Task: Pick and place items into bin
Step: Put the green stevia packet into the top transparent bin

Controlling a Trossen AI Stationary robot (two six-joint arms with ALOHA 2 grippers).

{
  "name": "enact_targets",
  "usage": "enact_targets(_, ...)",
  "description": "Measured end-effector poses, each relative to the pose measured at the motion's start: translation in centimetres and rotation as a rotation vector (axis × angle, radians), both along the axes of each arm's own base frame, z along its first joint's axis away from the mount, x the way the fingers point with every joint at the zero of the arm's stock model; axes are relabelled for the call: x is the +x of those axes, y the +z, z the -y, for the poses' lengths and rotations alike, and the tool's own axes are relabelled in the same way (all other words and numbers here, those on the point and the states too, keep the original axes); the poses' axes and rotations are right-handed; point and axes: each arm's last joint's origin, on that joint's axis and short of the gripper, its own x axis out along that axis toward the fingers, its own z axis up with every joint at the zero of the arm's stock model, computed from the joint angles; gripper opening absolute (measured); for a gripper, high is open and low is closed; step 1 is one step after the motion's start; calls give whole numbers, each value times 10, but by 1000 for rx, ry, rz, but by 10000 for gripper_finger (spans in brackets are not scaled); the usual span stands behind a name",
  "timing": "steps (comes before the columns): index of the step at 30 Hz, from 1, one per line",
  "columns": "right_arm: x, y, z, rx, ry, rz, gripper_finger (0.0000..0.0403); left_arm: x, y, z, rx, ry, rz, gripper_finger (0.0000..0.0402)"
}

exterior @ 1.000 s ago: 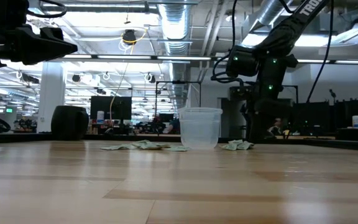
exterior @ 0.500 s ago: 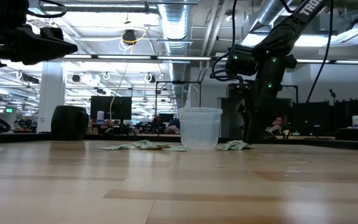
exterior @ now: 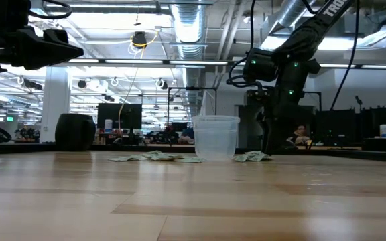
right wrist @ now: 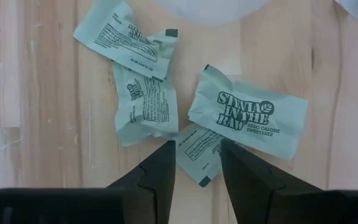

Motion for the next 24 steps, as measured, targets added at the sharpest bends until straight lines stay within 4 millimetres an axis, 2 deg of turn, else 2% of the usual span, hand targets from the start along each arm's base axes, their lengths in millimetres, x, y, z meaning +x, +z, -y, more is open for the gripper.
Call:
enact_targets(8, 0, 0, 0, 4, -9, 0, 120, 0, 0, 0, 0, 0, 0, 62)
enact_targets(16, -8, -13, -2, -8, -29, 22, 120, 0, 0, 0, 0, 0, 0, 62)
enact_targets(24, -11, -15, 0, -10, -67, 10, 119, 0, 0, 0, 0, 0, 0, 62)
